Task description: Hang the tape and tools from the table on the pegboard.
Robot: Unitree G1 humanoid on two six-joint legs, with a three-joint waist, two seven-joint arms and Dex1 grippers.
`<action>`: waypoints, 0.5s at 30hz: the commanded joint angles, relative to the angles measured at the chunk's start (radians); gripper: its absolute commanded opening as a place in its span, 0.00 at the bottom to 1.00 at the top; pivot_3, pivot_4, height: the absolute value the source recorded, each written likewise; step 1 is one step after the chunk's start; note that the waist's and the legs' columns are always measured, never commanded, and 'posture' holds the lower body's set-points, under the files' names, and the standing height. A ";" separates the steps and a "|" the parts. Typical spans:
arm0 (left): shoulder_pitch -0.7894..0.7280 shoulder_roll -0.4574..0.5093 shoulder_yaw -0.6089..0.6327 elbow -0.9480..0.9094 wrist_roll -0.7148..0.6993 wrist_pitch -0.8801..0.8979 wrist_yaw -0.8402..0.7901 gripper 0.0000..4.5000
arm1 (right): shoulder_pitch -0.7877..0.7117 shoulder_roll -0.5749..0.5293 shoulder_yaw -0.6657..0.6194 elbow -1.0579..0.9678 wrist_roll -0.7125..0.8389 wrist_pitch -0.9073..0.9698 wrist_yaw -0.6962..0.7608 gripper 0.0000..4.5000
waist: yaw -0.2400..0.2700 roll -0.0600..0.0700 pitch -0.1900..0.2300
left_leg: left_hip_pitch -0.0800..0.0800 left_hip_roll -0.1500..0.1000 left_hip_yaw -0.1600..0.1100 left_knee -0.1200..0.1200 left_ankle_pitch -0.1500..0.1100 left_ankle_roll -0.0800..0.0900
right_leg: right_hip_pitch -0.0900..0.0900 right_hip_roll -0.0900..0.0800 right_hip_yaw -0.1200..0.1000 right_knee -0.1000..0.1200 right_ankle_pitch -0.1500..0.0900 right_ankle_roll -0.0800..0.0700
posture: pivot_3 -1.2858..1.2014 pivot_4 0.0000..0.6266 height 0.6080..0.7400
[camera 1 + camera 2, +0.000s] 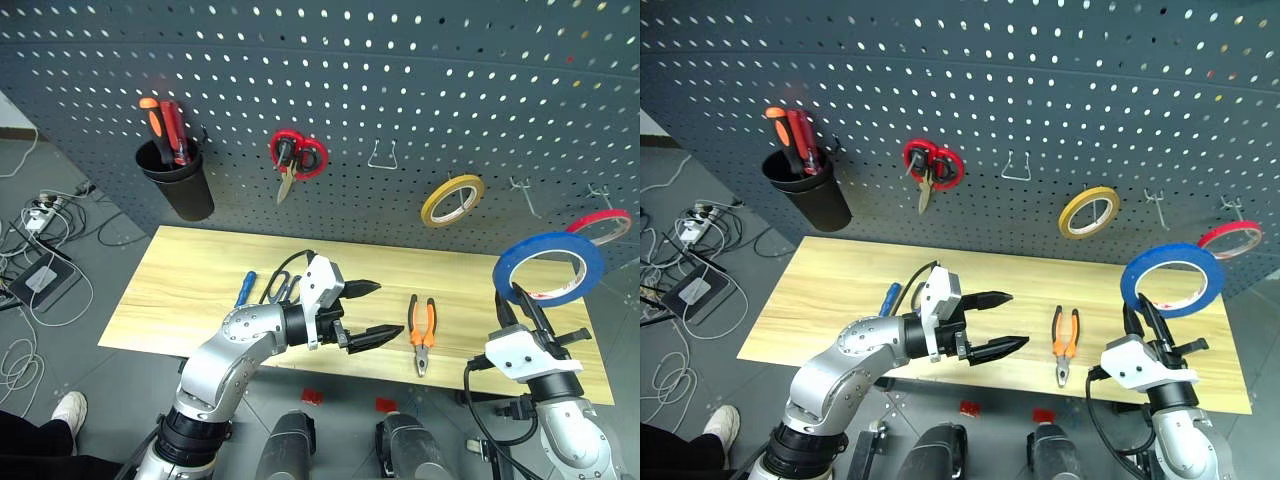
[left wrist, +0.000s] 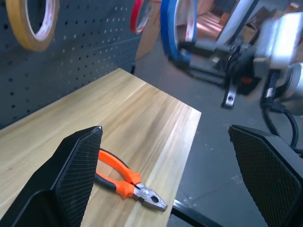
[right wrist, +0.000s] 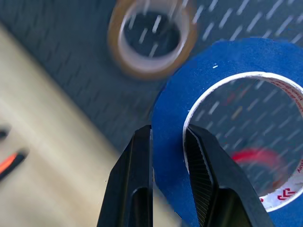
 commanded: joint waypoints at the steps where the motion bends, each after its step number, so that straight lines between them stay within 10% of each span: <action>1: -0.058 -0.023 0.013 0.019 -0.006 -0.034 0.034 1.00 | -0.083 0.002 0.008 0.040 -0.036 -0.069 -0.007 0.16 | 0.004 -0.001 -0.011 | 0.001 0.000 0.000 0.001 0.001 0.000 | 0.001 0.000 0.000 0.001 0.000 0.000 | 0.49 0.19 1.00; 15: -0.205 -0.100 -0.060 0.140 0.009 -0.104 0.029 1.00 | -0.378 -0.006 -0.097 0.356 0.156 -0.029 0.140 0.16 | 0.010 -0.001 -0.035 | 0.015 -0.002 0.004 0.000 0.001 0.004 | 0.017 0.001 0.004 0.000 0.000 0.000 | 0.50 0.21 1.00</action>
